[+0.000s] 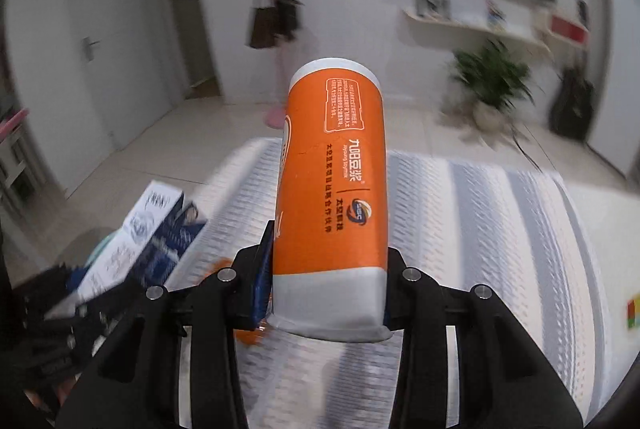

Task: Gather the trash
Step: 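Carry the milk carton and orange cup over the blue basket with both tools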

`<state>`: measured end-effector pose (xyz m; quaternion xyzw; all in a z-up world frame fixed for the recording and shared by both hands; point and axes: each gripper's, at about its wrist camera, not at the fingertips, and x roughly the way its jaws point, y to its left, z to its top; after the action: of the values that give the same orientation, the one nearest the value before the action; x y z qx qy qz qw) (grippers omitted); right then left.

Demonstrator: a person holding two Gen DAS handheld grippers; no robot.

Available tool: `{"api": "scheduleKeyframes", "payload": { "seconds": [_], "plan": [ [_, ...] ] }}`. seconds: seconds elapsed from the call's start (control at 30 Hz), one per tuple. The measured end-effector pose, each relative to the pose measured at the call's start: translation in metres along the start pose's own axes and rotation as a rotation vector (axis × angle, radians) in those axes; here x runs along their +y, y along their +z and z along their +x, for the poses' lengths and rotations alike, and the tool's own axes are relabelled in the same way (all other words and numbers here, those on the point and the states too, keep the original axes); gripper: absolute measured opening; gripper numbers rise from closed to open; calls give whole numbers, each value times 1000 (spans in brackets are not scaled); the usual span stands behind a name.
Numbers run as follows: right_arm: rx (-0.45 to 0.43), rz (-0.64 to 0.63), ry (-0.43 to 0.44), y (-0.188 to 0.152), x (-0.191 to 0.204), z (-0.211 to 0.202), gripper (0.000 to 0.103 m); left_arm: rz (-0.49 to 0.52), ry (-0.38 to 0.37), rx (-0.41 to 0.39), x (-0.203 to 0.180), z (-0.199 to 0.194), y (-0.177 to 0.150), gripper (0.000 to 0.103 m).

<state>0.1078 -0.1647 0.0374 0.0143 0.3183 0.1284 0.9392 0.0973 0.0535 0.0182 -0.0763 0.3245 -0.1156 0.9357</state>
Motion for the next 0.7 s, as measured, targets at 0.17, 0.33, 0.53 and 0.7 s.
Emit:
{"api": "scheduleKeyframes", "payload": {
  "seconds": [0.17,0.33,0.53,0.7],
  "plan": [
    [-27,-114,107,17,87,-2,36,-91,122,-86,67,-53,10,53],
    [-4,-192,188,17,165,15,37,-138,276,-121,133,-92,5,53],
    [101,-256,252,-2,244,63,37,-229,372,-98,200,-102,-18,53],
    [213,-278,283,-28,287,108,38,-288,407,-37,241,-81,-36,53]
  ]
}}
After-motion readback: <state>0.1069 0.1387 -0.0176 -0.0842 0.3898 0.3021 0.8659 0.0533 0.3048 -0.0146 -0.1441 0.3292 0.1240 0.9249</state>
